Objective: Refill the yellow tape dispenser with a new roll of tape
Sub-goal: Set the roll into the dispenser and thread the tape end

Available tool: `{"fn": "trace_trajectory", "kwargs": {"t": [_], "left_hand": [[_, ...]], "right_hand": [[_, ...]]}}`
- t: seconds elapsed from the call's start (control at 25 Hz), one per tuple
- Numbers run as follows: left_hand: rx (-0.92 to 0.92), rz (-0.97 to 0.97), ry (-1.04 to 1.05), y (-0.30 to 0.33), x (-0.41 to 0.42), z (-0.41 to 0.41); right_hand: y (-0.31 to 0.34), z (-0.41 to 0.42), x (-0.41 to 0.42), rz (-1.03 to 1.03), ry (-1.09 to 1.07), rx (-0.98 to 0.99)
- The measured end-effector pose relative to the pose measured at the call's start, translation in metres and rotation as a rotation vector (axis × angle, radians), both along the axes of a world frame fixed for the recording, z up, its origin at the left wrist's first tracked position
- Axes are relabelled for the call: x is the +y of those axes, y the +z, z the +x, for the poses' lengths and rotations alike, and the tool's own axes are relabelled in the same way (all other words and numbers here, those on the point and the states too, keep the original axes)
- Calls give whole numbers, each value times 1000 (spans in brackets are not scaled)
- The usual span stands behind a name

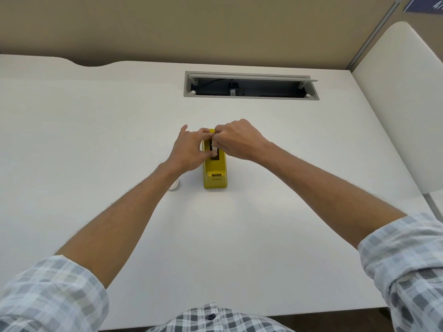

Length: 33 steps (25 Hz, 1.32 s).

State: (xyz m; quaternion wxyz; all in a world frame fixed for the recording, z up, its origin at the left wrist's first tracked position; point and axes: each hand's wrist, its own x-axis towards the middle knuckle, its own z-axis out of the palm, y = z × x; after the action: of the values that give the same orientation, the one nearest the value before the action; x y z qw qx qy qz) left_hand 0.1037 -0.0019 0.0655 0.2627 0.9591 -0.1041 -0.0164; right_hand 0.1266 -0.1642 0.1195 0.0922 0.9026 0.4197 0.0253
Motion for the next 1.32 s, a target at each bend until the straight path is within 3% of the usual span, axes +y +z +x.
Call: {"fn": "trace_trajectory", "kwargs": {"t": [1.08,1.32], "left_hand": [[-65,20,-1,0,-1,3],[-41,-105,-1,-1,1,1]], "right_hand": [[-3,-2,15,-68,-23,-67],[-4,3,11,-80,-14,-73]]}}
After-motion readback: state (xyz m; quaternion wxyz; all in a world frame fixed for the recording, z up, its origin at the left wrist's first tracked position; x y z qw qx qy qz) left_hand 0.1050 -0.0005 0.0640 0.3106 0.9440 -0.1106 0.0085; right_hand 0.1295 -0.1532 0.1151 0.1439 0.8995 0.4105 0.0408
